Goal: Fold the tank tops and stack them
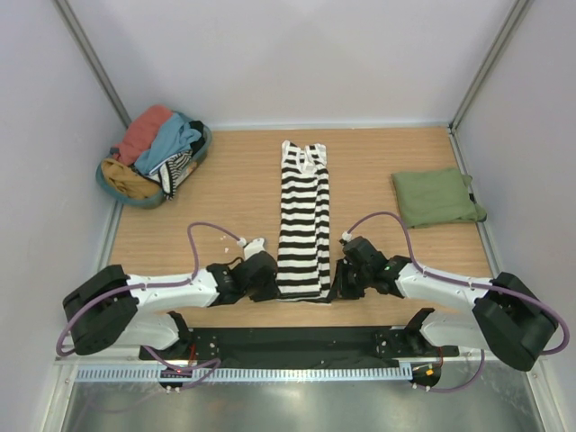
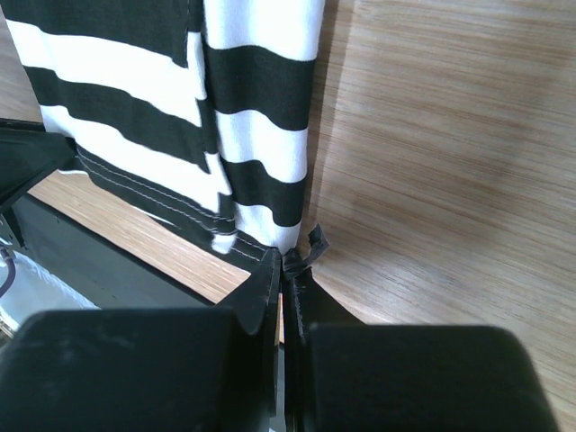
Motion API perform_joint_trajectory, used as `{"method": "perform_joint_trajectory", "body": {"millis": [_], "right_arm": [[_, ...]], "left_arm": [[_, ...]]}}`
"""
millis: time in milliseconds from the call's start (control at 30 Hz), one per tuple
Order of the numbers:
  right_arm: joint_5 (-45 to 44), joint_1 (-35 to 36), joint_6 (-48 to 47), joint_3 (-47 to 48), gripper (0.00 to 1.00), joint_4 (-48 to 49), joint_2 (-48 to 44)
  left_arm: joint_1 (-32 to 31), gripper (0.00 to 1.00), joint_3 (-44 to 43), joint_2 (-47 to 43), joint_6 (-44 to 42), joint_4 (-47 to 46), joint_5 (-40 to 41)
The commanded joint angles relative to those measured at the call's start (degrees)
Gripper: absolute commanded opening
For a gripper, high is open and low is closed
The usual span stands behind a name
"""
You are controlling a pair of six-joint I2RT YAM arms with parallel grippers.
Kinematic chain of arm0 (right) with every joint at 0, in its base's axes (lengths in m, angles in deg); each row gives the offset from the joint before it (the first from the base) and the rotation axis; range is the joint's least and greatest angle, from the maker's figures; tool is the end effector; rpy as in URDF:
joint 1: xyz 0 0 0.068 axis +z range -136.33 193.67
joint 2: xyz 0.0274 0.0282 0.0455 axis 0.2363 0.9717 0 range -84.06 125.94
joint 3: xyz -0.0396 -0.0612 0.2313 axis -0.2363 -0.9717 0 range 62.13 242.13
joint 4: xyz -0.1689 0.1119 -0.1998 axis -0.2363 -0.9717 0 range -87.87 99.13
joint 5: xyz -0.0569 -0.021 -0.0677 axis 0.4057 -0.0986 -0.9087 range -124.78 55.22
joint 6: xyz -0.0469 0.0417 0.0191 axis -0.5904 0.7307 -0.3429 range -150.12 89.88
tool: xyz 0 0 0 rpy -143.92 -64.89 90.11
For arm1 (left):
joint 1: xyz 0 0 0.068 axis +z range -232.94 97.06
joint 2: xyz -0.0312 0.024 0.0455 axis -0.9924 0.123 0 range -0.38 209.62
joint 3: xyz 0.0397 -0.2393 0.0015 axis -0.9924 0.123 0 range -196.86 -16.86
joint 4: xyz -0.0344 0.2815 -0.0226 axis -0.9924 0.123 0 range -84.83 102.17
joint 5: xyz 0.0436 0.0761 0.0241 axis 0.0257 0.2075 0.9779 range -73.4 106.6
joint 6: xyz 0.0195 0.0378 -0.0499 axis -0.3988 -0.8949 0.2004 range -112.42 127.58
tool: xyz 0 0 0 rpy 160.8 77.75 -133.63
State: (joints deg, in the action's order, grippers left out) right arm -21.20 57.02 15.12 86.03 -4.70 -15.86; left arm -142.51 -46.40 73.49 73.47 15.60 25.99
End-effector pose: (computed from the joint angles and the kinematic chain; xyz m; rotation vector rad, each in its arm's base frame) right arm 0.1618 0.1694 0.0787 -0.0491 2.7981 0.7962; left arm 0.1400 -0.2218 0.0895 -0.2146 2.6368 -0.6470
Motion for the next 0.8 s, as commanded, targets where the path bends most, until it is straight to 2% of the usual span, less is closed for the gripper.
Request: {"method": "perform_joint_trajectory", "body": {"millis": [0,33,233,400,633,767], "right_arm": [[-1.63,0.42,-0.14,1.32,0.01,-2.79,-1.58],[-1.89,0.5,-0.15,1.32,0.01,-3.4,-1.93],[-1.46,0.68,-0.06,2.02,0.01,-5.51,-5.18],[-1.72,0.68,-1.11,5.09,0.01,-8.49,-6.5],[-6.89,0.68,-4.44,13.0,0.01,-11.92,-4.49],[-11.73,0.15,-7.43,21.6,0.01,-14.47,0.95]], "left_arm": [[-0.37,0.03,-1.48,0.84,-0.32,-0.78,-0.25],[-0.37,0.0,-1.49,0.84,-0.32,-0.25,0.19],[-0.55,0.0,-1.4,0.75,0.03,0.37,-0.95],[-0.55,0.0,-4.56,0.23,-1.02,3.44,-0.69],[0.24,0.0,-15.89,1.28,-5.32,14.25,6.07],[5.06,0.0,-21.17,1.98,-9.37,16.37,6.79]]}}
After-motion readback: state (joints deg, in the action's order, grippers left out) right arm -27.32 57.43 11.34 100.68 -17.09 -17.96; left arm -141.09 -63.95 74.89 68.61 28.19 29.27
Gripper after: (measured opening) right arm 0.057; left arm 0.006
